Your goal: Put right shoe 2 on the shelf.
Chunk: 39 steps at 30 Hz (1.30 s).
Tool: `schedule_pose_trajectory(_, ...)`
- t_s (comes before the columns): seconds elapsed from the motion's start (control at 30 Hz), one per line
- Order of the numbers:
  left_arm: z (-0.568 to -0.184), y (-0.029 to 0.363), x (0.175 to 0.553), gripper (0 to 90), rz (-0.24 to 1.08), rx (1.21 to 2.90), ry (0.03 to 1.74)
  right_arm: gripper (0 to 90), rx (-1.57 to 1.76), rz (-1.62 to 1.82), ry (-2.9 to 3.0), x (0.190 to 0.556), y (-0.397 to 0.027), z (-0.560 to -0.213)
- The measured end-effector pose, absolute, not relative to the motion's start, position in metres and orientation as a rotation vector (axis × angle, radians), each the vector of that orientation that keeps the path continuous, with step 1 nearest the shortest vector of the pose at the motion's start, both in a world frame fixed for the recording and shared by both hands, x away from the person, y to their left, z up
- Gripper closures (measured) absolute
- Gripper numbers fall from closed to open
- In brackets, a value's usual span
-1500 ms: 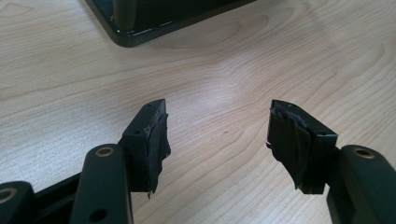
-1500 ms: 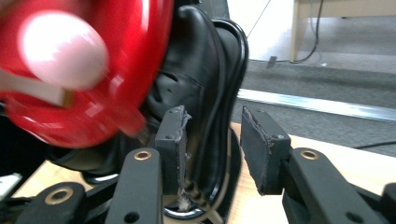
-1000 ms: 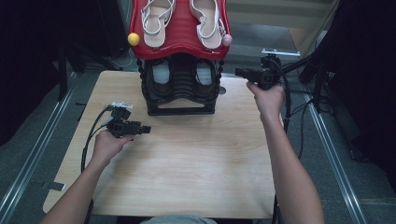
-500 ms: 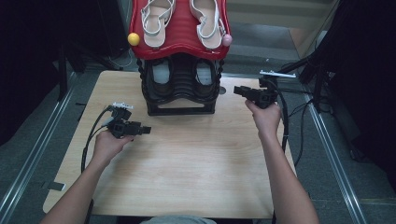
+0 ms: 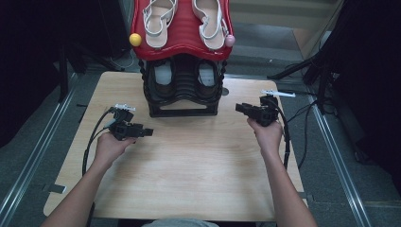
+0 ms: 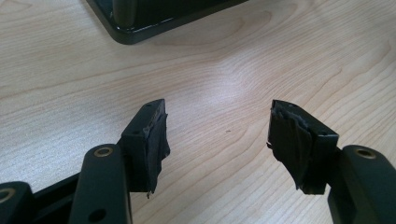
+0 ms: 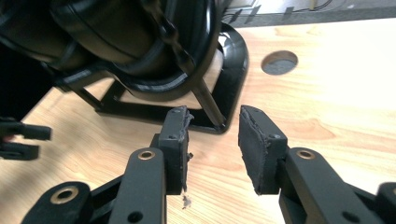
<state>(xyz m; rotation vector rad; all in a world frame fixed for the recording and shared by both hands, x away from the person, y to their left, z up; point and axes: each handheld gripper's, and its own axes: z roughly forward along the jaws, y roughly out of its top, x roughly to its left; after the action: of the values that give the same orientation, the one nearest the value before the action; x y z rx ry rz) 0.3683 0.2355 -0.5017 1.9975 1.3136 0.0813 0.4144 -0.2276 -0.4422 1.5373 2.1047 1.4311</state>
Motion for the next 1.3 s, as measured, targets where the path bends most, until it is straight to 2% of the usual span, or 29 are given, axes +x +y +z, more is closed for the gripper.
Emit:
schedule_pose_trajectory(0.43,-0.501,0.235,0.368,37.7,0.093,1.995,1.311,64.7,1.574,1.445,2.103,0.402,-0.234,-0.472)
schedule_pose_trajectory(1.3,-0.501,0.238,0.368,35.4,0.124,1.999,1.316,64.7,1.628,1.440,2.035,0.398,-0.252,-0.483)
